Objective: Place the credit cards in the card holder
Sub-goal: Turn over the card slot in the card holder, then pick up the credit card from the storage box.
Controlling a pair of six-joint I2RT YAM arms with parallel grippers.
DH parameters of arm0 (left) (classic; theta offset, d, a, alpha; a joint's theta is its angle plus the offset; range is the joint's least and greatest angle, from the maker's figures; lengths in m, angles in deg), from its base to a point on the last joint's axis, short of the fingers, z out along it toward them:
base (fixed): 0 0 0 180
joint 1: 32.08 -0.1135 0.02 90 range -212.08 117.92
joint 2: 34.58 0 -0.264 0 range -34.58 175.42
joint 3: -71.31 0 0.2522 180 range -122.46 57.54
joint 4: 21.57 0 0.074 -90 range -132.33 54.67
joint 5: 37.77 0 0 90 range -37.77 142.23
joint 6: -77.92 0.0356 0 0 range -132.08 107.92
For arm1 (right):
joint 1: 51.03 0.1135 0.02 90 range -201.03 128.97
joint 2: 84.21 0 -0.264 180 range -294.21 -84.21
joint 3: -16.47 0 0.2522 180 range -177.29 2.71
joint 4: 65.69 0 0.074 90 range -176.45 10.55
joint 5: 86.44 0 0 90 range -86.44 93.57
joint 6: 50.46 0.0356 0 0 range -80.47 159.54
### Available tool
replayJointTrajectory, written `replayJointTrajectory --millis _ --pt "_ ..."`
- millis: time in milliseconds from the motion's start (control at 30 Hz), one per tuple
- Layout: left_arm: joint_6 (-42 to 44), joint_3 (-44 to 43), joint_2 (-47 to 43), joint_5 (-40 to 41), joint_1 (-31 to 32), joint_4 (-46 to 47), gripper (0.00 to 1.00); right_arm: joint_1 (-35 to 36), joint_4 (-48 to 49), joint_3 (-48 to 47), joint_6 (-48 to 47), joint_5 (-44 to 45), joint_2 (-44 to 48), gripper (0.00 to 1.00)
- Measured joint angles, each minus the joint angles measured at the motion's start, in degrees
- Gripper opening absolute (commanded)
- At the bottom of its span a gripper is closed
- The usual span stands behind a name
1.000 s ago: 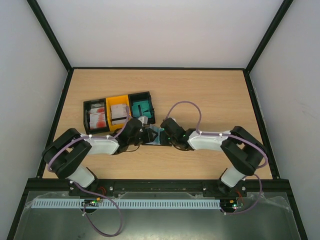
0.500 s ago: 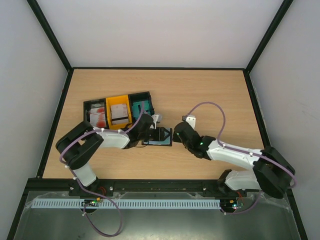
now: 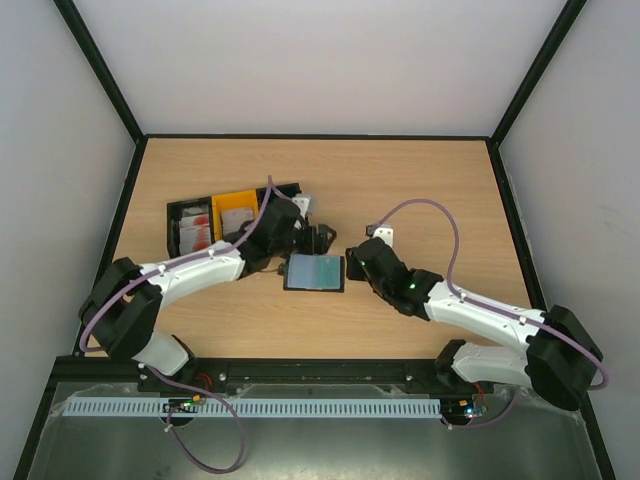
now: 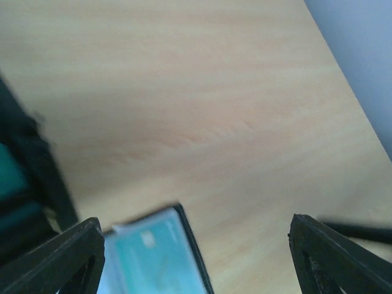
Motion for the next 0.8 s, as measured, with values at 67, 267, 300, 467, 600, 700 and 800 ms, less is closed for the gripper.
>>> replayJointTrajectory --millis 67,267,300,467,600,700,800 --pt "1.3 -3.0 -0.2 2.4 -2.2 -3.3 0.81 0.0 0.4 -0.4 0.0 -1.9 -0.9 0.38" --pt "5.4 -9.5 1.6 9.2 -8.4 -12.0 0.71 0.0 1.8 -0.5 0.7 -6.4 -4.2 0.38" --pt "5.9 -10.3 2.3 10.5 -8.8 -13.2 0.69 0.0 2.1 -0.5 0.8 -7.0 -4.6 0.38" --pt "6.1 -11.8 5.7 15.2 -8.8 -17.7 0.59 0.0 3.2 -2.3 2.3 -10.5 -8.5 0.37" --pt "4.8 -10.8 4.7 18.1 -8.9 -19.0 0.58 0.0 4.1 -9.6 3.6 -13.6 -15.9 0.35" --pt "3.2 -8.6 0.6 20.3 -9.6 -19.8 0.6 0.0 5.0 -16.3 5.0 -15.9 -23.0 0.39" --pt "1.1 -4.9 -6.4 22.0 -11.6 -20.3 0.62 0.2 5.4 -21.8 6.7 -16.8 -29.3 0.4"
